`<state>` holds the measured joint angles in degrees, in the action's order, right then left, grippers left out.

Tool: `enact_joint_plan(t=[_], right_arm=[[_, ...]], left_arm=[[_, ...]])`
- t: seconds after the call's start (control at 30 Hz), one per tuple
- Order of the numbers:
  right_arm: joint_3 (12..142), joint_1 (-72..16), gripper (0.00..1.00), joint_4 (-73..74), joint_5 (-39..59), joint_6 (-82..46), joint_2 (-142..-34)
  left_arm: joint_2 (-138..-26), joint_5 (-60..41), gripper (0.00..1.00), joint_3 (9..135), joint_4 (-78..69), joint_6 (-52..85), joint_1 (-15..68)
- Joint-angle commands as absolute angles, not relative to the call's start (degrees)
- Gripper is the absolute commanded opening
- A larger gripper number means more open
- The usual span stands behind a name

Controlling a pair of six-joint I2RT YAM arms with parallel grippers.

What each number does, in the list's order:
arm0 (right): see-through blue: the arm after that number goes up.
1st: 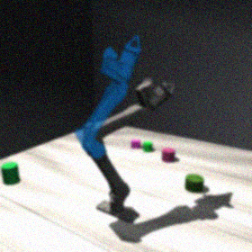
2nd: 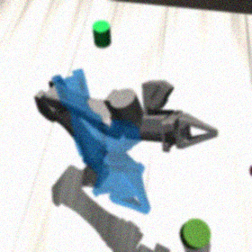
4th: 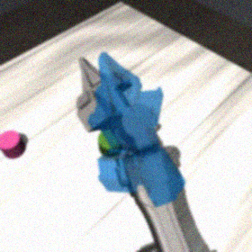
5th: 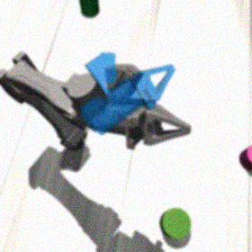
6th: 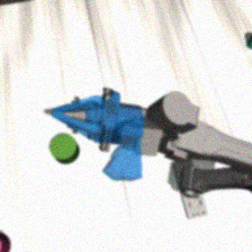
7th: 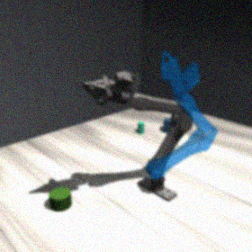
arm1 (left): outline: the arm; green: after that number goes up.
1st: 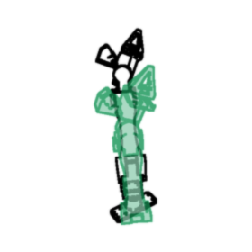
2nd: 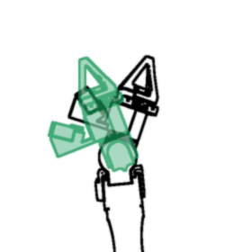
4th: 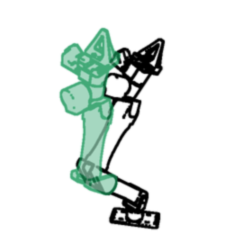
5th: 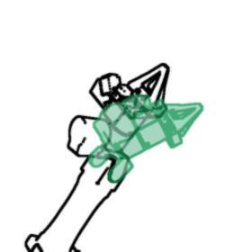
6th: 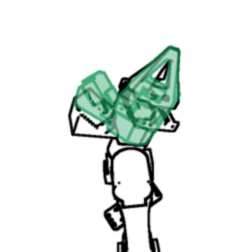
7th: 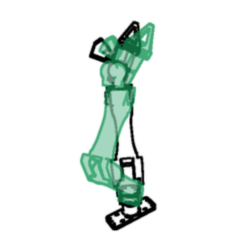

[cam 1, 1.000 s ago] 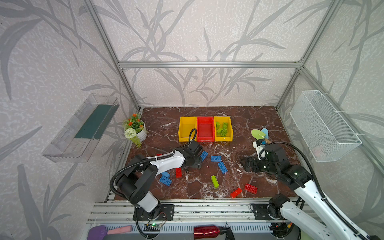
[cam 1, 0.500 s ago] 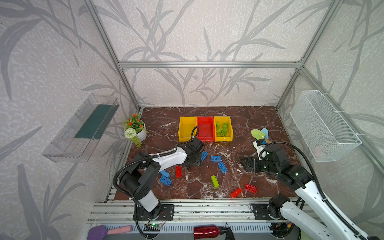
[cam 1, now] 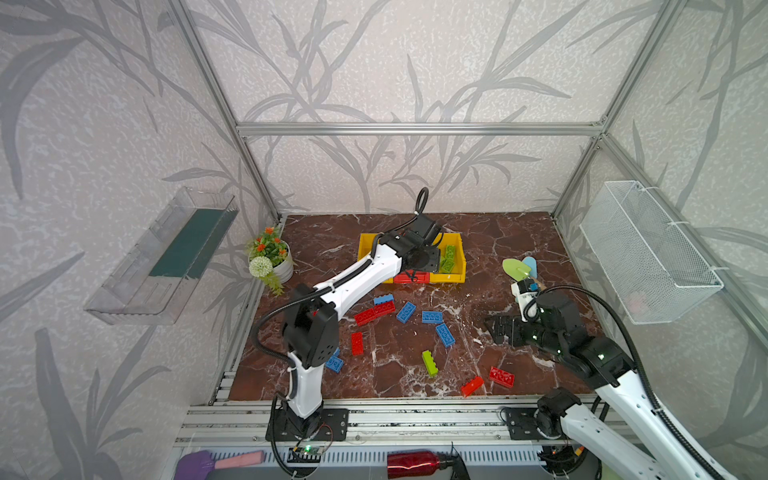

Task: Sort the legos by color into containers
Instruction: 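Carry the lime-green brick with the left gripper into the yellow bin and release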

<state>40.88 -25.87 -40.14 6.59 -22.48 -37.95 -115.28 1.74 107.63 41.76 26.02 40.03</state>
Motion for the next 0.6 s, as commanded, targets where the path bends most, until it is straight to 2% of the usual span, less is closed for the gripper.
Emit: enact_joint_plan(t=[0.0,0.2,0.3,0.37,0.5,0.57], right_arm=[[39.95,-25.77,0.99,-39.63,7.45,-22.55,-37.01],[40.07,-25.47,0.99,-40.23,6.22,-21.99,-37.06],[40.40,-25.40,0.99,-40.25,6.16,-21.80,-37.34],[40.76,-25.31,0.99,-40.51,5.65,-21.58,-37.83],[41.47,-25.22,0.99,-40.54,4.86,-21.19,-39.09],[41.73,-25.22,0.99,-40.18,4.77,-21.01,-39.83]], left_arm=[[-124.40,1.43,0.37,120.64,49.83,22.85,40.25],[-141.41,1.45,0.37,147.03,56.57,21.42,40.10],[-145.87,-0.14,0.39,151.58,54.18,21.09,39.91],[-146.88,-0.54,0.50,151.76,52.11,21.65,39.66],[-147.51,-0.96,0.85,151.96,50.91,22.58,38.95],[-147.02,-1.44,0.92,151.96,50.74,22.33,38.81]])
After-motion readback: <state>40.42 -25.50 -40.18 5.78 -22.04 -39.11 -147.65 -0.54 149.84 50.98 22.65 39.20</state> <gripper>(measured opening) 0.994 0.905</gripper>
